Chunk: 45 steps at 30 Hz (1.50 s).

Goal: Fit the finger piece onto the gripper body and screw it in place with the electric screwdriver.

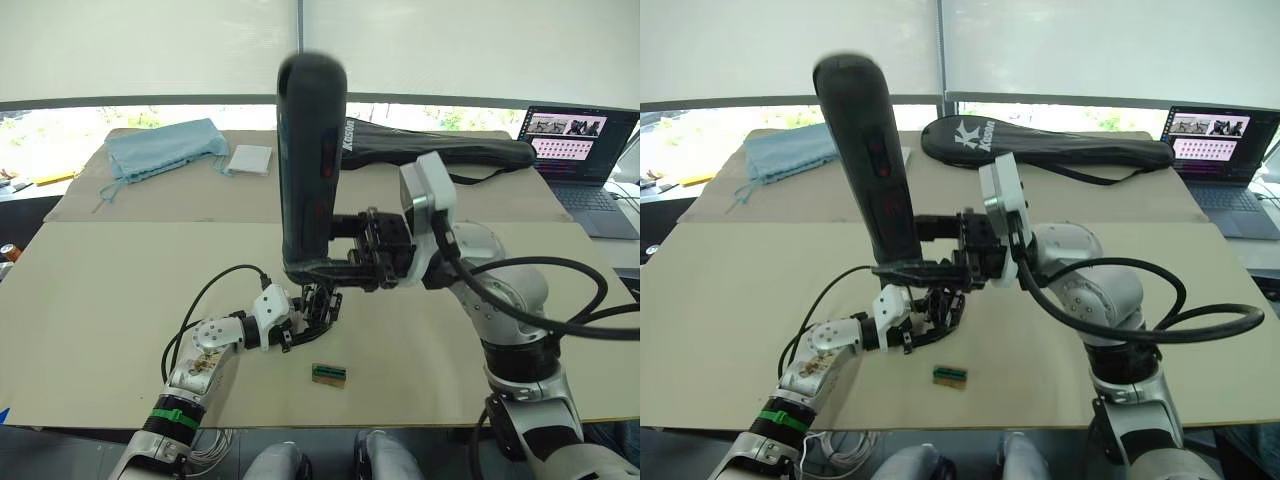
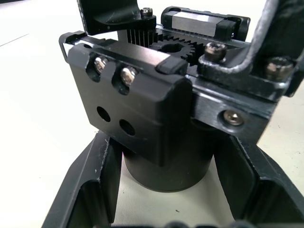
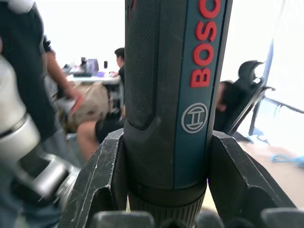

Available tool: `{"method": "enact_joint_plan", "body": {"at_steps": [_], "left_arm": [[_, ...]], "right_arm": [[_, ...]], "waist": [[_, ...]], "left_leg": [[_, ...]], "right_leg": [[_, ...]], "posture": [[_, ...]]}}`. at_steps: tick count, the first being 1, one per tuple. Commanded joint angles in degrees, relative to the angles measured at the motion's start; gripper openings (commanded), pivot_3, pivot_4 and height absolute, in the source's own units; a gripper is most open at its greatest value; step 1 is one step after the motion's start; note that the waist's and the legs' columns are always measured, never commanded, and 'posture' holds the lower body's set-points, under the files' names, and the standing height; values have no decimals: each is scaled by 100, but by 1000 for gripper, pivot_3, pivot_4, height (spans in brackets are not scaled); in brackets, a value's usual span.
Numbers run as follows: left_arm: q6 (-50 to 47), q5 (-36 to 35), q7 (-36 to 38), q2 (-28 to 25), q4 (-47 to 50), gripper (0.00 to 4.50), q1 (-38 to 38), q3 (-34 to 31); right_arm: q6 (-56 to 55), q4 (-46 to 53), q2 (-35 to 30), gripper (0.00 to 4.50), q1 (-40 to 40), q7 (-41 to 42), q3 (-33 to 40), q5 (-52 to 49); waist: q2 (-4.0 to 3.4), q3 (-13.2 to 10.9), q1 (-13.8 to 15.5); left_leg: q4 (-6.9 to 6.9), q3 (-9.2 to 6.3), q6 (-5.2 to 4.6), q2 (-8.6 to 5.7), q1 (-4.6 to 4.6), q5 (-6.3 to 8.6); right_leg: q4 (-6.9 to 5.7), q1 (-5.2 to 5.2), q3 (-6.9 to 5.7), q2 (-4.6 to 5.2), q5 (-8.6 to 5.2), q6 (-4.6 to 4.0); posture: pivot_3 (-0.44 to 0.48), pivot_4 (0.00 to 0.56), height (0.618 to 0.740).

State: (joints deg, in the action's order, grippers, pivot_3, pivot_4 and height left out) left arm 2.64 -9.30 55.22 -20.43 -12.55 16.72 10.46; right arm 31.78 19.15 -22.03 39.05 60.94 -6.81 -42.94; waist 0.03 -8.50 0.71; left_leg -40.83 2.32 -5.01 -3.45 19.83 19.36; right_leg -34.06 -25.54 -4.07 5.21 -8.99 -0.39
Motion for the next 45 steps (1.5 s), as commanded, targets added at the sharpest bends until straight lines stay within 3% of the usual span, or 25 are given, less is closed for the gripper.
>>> {"method": "enact_joint_plan", "body": {"at_steps": [1,2,4,7,11,18,22,24,26,28,31,38,45], "left_arm": [[-381,-16,-100,35,-337,2300,-148,10],[-377,-1,-112,29,-343,2300,-151,7],[-384,5,-134,29,-364,3335,-150,-8],[-389,11,-168,4,-399,4482,-174,-22],[-296,-29,-162,-102,-313,4482,-316,-108],[-49,-599,274,-630,272,4482,-872,-644],[152,-1601,1204,-1063,775,4482,-1292,-1267],[55,-2246,1500,-1211,1154,4482,-1354,-1692],[-492,-2770,1705,-1644,1429,4482,-1384,-2128],[-749,-2998,1802,-1888,1509,4482,-1373,-2344],[-1040,-3175,1858,-2088,1654,4482,-1320,-2476],[-1421,-3356,1992,-2262,2053,4482,-1280,-2603],[-1524,-3316,1921,-2204,2274,4482,-1363,-2606]], "right_arm": [[-163,243,8,1924,135,128,184,-223],[-149,263,4,1924,132,147,204,-255],[-101,341,-21,1924,128,225,259,-396],[-3,504,-61,1924,130,244,367,-665],[264,714,-255,1924,216,103,634,-1171],[1178,817,-1577,1924,78,-366,1740,-2330],[2440,49,-2994,1924,-140,-938,2446,-2876],[3137,-306,-4032,1924,-479,-727,2469,-2649],[4164,-803,-5395,1924,-720,-642,1988,-2176],[4444,-1154,-5950,1924,-722,-541,1428,-1770],[4388,-1513,-6103,1924,-530,-421,612,-1018],[3758,-2922,-5392,1924,115,-145,-1110,916],[3180,-3920,-4800,1924,616,361,-1666,2016]], "waist": [[0,0,4],[0,0,6],[0,0,7],[0,0,7],[0,0,0],[0,0,-106],[0,-7,-126],[-5,-17,-92],[-12,-28,19],[-13,-27,59],[-28,-30,9],[-33,-40,-22],[-51,-51,2]], "left_leg": [[0,0,0,1,1,0],[0,0,0,2,0,0],[1,0,1,2,1,0],[1,-1,0,2,1,0],[2,-1,1,4,0,0],[14,2,5,8,43,0],[21,2,9,17,50,-2],[20,2,7,17,56,0],[7,3,14,16,79,14],[-6,2,15,21,114,12],[-9,3,2,17,129,5],[-9,8,2,16,134,0],[-14,8,12,13,136,-8]], "right_leg": [[-1,-2,0,0,0,0],[-1,-1,-2,0,0,0],[-1,-3,-2,0,0,0],[-1,-2,-1,0,0,0],[-1,-2,0,0,0,-1],[-2,-60,9,0,1,-6],[1,-68,3,-1,-5,-19],[5,-67,1,2,-7,-21],[5,-77,-7,14,-7,-20],[3,-106,-26,22,-9,-24],[8,-115,-23,22,-8,-22],[7,-121,-18,9,-3,-13],[5,-119,-25,7,-2,-12]], "posture": [[0,150,740],[0,150,740],[0,150,740],[0,150,740],[0,150,740],[0,150,740],[0,150,740],[0,150,740],[0,150,740],[0,150,740],[0,150,740],[0,150,740],[0,150,740]]}}
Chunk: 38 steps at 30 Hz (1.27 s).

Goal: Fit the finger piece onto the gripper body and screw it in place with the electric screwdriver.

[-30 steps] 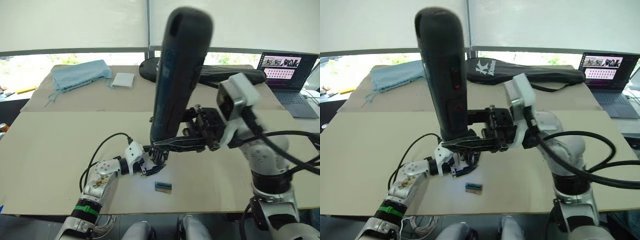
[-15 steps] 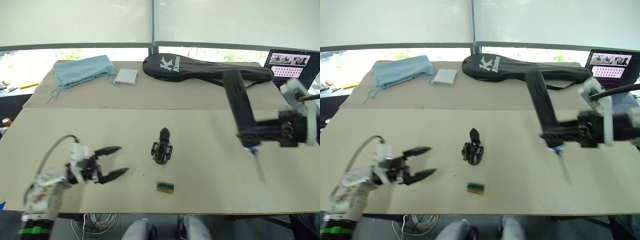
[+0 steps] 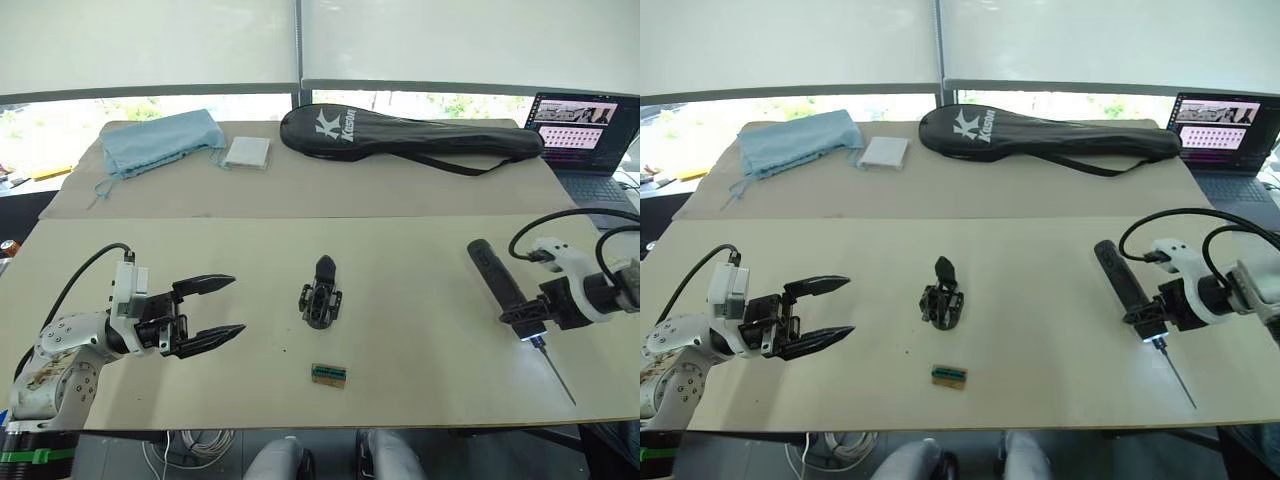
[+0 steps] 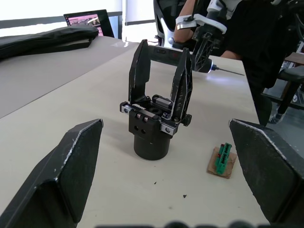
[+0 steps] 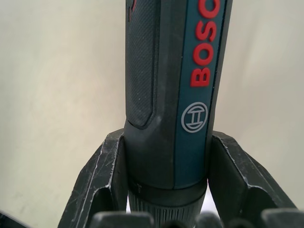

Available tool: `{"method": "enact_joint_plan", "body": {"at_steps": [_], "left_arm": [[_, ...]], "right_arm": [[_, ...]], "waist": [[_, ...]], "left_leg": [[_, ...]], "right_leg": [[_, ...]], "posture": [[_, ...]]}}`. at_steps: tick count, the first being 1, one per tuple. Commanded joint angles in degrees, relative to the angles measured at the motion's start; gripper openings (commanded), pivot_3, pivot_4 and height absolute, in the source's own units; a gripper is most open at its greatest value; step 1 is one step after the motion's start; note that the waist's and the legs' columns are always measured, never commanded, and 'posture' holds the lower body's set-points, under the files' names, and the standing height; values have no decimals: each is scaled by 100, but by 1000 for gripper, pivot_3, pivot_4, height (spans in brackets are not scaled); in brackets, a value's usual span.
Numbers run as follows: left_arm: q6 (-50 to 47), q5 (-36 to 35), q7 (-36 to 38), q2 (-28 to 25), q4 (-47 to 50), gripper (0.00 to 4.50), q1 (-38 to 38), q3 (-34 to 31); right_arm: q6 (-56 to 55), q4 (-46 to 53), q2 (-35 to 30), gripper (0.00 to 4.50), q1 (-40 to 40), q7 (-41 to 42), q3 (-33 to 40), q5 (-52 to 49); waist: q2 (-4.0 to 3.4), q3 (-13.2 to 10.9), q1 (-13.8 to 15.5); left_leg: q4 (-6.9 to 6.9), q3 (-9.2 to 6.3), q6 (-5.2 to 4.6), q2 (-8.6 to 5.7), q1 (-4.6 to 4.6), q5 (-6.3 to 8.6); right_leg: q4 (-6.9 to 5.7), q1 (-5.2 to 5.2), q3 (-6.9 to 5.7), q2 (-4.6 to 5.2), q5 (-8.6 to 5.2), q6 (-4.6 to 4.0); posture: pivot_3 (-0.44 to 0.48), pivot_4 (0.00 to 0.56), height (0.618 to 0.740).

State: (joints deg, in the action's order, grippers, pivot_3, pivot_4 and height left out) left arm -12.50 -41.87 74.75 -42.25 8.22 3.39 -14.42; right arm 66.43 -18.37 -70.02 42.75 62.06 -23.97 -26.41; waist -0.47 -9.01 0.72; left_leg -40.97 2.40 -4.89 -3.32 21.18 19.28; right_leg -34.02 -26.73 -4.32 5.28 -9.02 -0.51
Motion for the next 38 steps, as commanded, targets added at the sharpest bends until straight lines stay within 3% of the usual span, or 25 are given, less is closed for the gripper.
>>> {"method": "enact_joint_plan", "body": {"at_steps": [1,6,8,12,17,18,22,25,28,31,38], "left_arm": [[-32,-54,-44,-20,205,4482,-26,-117],[-343,75,-209,-172,150,4482,-35,-50],[-353,124,-222,-176,105,4500,2,-51],[-556,309,-294,-419,-18,4500,-44,-77],[271,1163,-708,-454,-392,4500,-176,-246],[360,1269,-724,-514,-494,4500,-226,-292],[1111,1911,-645,-802,-965,4500,-550,-357],[1335,1967,-669,-845,-1210,4500,-577,-474],[1433,1998,-730,-793,-1384,4500,-529,-484],[1923,2362,-943,-716,-1397,4500,-674,-392],[1905,2182,-1017,-624,-1326,4500,-635,-458]], "right_arm": [[-329,-240,57,1924,274,311,23,455],[-718,-703,373,1924,353,270,67,1029],[-791,-754,358,2983,362,538,20,1171],[-880,-920,162,4385,488,877,304,1283],[-1272,-527,-476,4452,368,1462,931,1068],[-1708,-275,-552,4452,116,1658,1363,818],[-3351,658,-173,4452,-1041,1997,3269,28],[-4637,1584,237,4452,-2197,2286,4003,-33],[-5206,2290,702,4452,-2856,2440,4197,-256],[-5824,2865,1460,4452,-3189,2009,4131,-237],[-6128,2976,1817,4452,-3385,1781,4171,-303]], "waist": [[-1,-1,-1],[-1,-1,-10],[-2,-1,-7],[-2,-1,-16],[-21,-7,-7],[-20,-7,-10],[-6,-12,-72],[-6,-12,-57],[-5,-12,-8],[1,-11,-5],[4,-12,2]], "left_leg": [[-1,0,3,0,0,-2],[-4,-1,7,1,-5,-5],[-6,-1,9,0,-5,-6],[-11,-3,11,2,-13,-6],[-10,-3,13,1,-14,-8],[-11,-3,14,3,-14,-8],[-3,-4,23,12,-49,-7],[4,-3,59,11,-74,11],[0,-2,61,8,-78,12],[1,-2,61,7,-89,12],[0,-1,64,2,-91,13]], "right_leg": [[0,1,-2,-1,0,0],[0,11,-5,-4,0,0],[-1,12,-6,-5,0,1],[1,25,-13,-7,-1,3],[1,26,-15,-7,-3,5],[2,27,-15,-9,-3,5],[2,54,-11,-19,-4,5],[-1,71,-1,-17,-6,8],[-6,75,1,-15,-6,9],[-9,80,3,-14,-5,8],[-8,83,2,-12,-5,7]], "posture": [[0,150,740],[0,150,740],[0,150,740],[0,150,740],[0,150,740],[0,150,740],[0,150,740],[0,150,740],[0,150,740],[0,150,740],[0,150,740]]}}
